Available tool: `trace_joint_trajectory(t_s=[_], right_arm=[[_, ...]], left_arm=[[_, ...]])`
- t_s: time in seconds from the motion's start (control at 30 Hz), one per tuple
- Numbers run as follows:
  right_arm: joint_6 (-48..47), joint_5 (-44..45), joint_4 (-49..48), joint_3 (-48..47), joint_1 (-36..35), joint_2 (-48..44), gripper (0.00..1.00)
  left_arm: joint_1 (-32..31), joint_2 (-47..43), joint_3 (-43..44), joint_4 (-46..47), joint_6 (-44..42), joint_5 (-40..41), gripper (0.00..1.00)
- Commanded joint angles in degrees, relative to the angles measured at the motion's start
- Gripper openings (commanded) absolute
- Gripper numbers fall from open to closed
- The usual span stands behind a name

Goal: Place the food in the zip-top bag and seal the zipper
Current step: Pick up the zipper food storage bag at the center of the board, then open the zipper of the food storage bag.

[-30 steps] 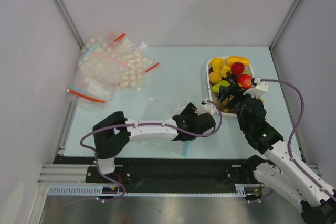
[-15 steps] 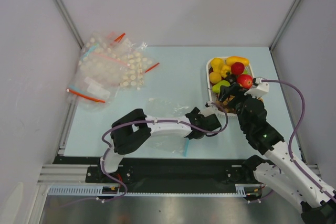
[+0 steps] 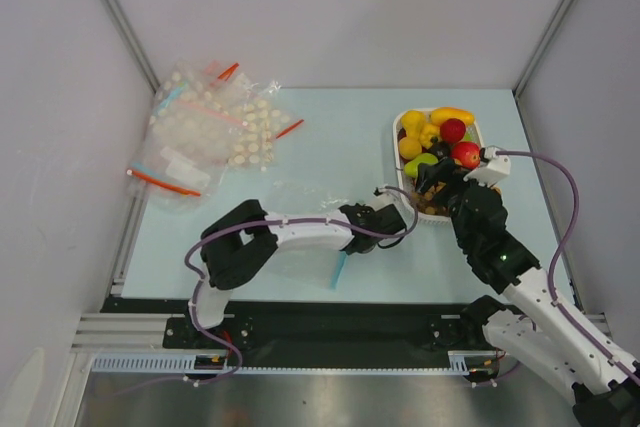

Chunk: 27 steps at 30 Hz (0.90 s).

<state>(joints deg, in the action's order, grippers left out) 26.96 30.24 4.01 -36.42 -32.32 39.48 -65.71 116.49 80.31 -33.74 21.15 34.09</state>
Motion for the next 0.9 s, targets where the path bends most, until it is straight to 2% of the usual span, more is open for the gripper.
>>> trace_joint_trajectory(t_s=[0.0,0.13,0.23,0.3,0.47,0.53,0.67,0.87], right_arm=[[-0.6,-3.3,-3.0,0.1,0.3,1.5,0.88],[-1.8,-9.0,-3.4,-1.4,0.3,5.5,0.85],[-2.1,-13.6,-3.4,-2.2,0.3,8.0,0.81],[-2.3,-16.5,-6.7,-1.8,0.3,9.2,0.78],[-2.0,-31.9,-15.4,-0.1,0.1,12.6,0.74],[-2.3,-35.8,-17.3,0.0,-1.3,13.8,0.74],[-5.2,-36.1,-19.6,-0.6,-5.9,15.8,0.73],[-6.3,-35.5,-20.3,-2.0,-9.9,19.7,0.65]], left_arm=[[0.2,-11.7,-3.7,3.7,0.8,1.6,0.00],[2.8,-24.0,-13.8,10.7,0.7,-0.6,0.00],[5.9,-33.8,-20.5,16.3,0.7,-5.2,0.00],[7.6,-40.3,-23.4,19.0,0.6,-6.1,0.00],[8.3,-51.7,-31.0,26.1,0.0,-6.2,0.00],[8.4,-53.4,-32.8,27.6,-0.2,-6.5,0.00],[8.4,-54.3,-33.1,27.8,-0.5,-6.9,0.00],[8.3,-53.3,-32.7,27.8,-0.8,-7.3,0.00]])
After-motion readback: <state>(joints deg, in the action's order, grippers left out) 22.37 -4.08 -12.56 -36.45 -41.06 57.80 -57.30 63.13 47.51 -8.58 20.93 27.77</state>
